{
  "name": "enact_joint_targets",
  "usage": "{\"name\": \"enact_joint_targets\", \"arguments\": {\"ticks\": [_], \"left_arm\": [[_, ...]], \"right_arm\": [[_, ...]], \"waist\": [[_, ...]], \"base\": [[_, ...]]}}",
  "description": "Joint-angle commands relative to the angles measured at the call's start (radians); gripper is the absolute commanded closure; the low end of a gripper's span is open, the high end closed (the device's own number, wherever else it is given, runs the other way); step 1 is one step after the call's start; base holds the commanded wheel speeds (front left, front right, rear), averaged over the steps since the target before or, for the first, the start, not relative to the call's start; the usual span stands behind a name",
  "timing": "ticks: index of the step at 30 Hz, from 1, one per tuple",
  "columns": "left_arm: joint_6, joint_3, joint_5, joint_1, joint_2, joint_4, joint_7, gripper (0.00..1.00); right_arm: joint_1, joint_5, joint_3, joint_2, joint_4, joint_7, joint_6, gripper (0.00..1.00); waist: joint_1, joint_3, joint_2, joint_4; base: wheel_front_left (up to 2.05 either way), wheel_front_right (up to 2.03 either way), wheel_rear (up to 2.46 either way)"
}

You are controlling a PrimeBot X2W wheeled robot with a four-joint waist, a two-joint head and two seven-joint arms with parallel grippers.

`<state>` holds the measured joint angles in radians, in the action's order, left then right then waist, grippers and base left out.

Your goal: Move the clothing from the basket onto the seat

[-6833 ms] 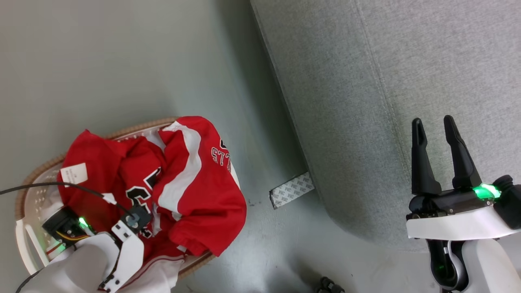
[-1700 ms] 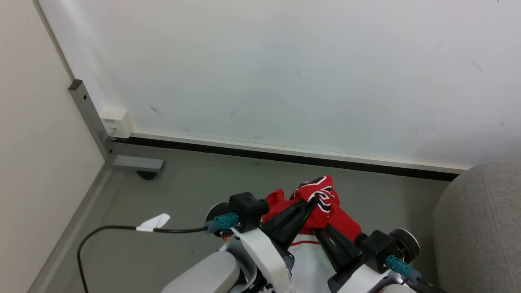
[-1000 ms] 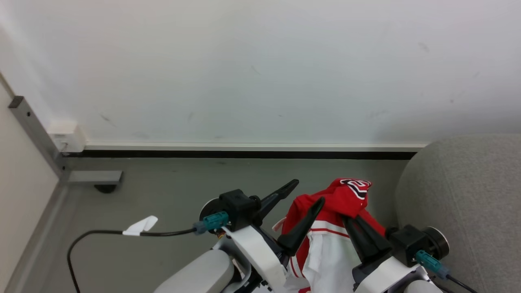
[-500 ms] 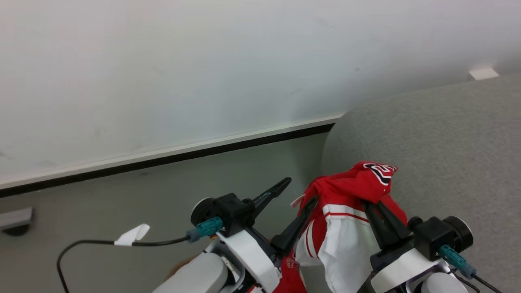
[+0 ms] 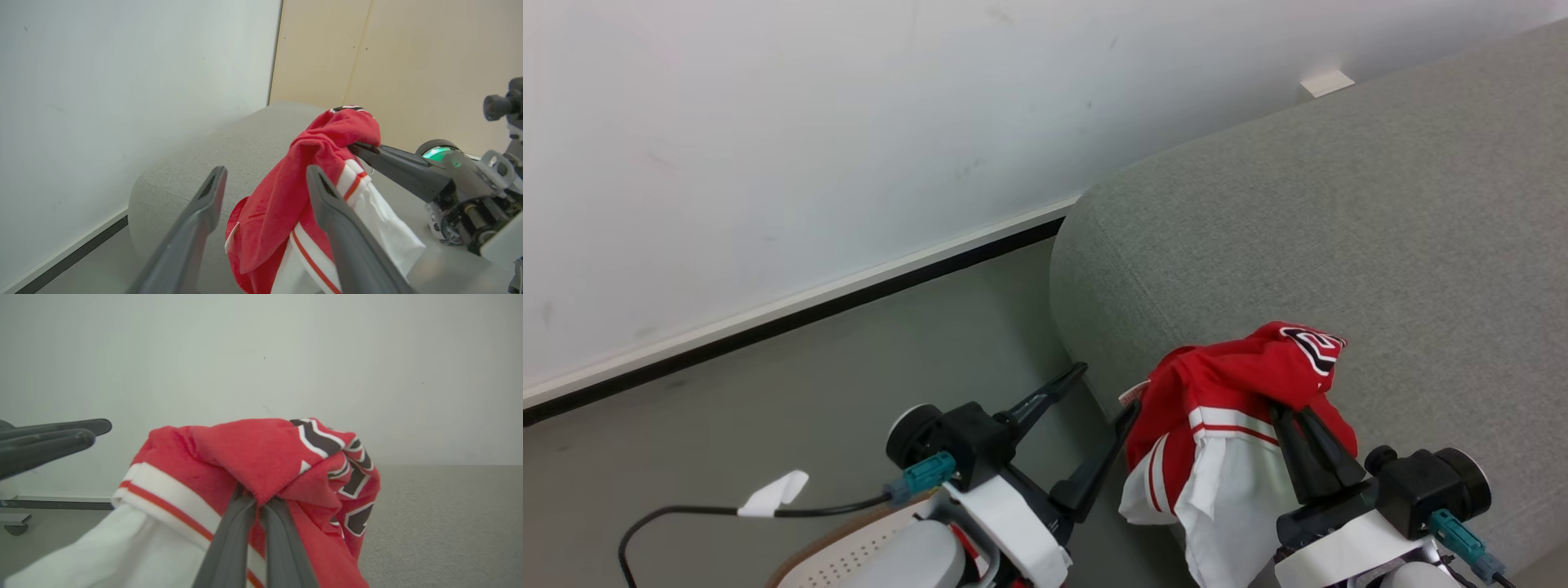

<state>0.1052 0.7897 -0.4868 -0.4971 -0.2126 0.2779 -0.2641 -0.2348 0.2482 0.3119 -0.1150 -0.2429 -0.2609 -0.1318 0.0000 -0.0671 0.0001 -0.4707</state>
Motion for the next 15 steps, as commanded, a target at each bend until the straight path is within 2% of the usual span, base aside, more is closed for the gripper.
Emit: {"name": "enact_joint_targets", "arguments": {"ticks": [1,13,15], "left_arm": [[0.004,-0.005,0.019,0.017,-0.003,0.0,0.0,0.0],[0.016,-0.009,0.048,0.009,-0.001,-0.014,0.0,0.0],[0.018,-0.007,0.054,0.001,-0.006,-0.02,0.0,0.0]], "right_arm": [[0.01,-0.001,-0.004,0.007,0.009,-0.002,0.002,1.0],[-0.011,-0.011,-0.05,0.004,0.046,-0.002,0.002,1.0],[-0.031,0.044,-0.081,0.021,0.058,-0.002,0.002,1.0]], "waist": [[0.0,-0.011,-0.0001,-0.021],[0.0,-0.045,-0.0001,-0.032],[0.0,-0.066,-0.0001,-0.027]], "base": [[0.0,0.0,0.0],[0.0,0.0,0.0],[0.0,0.0,0.0]]}}
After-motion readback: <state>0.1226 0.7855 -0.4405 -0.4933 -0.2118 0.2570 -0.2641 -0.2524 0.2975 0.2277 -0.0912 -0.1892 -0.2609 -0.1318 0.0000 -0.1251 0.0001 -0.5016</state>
